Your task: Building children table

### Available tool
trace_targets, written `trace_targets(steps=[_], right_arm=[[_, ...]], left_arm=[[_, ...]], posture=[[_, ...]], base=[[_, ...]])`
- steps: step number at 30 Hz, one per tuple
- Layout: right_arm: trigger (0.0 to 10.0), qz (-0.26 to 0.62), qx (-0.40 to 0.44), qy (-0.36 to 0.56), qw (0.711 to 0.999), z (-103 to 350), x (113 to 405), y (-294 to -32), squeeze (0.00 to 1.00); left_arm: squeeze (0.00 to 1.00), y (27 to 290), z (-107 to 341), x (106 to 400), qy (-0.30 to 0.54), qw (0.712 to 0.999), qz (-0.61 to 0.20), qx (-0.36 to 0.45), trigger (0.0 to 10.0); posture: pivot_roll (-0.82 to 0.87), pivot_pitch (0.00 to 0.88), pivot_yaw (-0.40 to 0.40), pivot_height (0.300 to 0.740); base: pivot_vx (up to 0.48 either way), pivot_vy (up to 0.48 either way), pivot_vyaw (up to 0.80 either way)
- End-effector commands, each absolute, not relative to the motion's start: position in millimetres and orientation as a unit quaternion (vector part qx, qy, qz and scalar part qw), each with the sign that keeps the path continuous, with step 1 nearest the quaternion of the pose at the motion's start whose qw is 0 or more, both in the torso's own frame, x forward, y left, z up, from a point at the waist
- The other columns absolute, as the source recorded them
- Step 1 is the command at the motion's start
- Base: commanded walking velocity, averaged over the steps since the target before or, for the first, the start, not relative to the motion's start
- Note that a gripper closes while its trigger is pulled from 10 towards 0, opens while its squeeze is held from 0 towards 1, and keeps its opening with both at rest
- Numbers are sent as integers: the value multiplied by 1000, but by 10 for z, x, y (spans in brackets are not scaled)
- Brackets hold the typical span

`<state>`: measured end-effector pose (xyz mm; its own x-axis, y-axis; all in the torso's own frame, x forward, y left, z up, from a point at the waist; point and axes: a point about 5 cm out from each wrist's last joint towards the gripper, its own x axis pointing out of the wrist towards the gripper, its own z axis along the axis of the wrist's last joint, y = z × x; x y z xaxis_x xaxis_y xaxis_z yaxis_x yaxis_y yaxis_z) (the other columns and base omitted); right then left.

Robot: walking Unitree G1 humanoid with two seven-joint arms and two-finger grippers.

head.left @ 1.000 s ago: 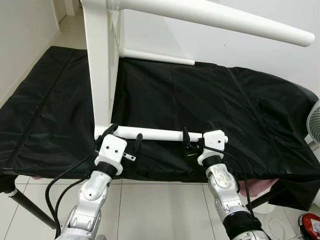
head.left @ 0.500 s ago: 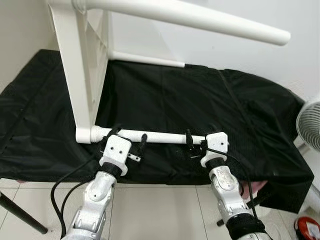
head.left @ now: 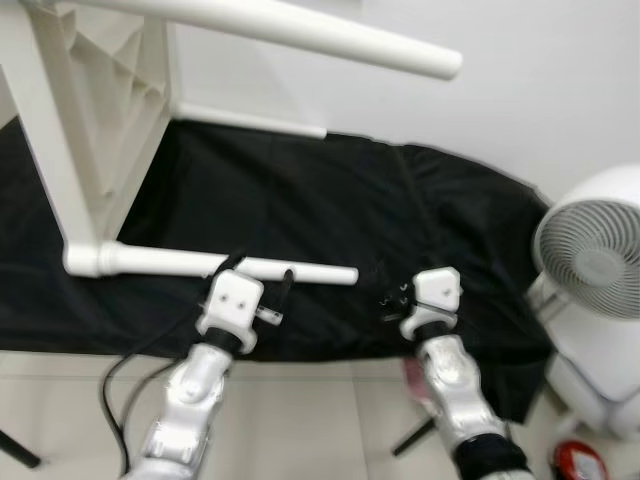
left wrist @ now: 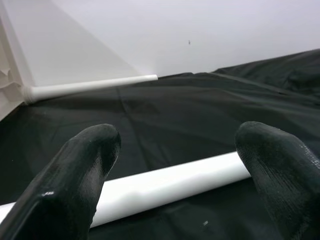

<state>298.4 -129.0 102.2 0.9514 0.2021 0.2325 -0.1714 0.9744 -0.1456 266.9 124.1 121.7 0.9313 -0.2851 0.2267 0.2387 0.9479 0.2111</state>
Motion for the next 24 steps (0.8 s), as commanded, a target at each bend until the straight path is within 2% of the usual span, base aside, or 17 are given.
trace_targets(steps=[1, 11, 14, 22, 24], right_arm=[[10000, 83, -69, -118, 987, 1003, 2990, -1372, 0], [10000, 82, -72, -113, 988, 1002, 3001, -1379, 0], [10000, 79, -73, -114, 988, 1018, 3021, -1387, 0], [10000, 73, -75, -116, 988, 1029, 3039, -1400, 0], [10000, 69, -73, -117, 988, 1033, 3042, -1403, 0]], left_arm=[[0, 1192, 1198, 2677, -123, 980, -133, 82, 10000], [0, 1119, 1149, 2675, -108, 982, -145, 52, 10000], [0, 1109, 1158, 2718, -103, 986, -126, 28, 10000], [0, 1136, 1210, 2761, -104, 988, -114, 20, 10000], [0, 1191, 1233, 2772, -105, 988, -108, 25, 10000]], posture=[[38, 0, -119, 740], [24, 0, -129, 740], [13, 0, -123, 740], [16, 0, -116, 740], [22, 0, -103, 740]], base=[[0, 0, 0], [0, 0, 0], [0, 0, 0], [0, 0, 0], [0, 313, 0]])
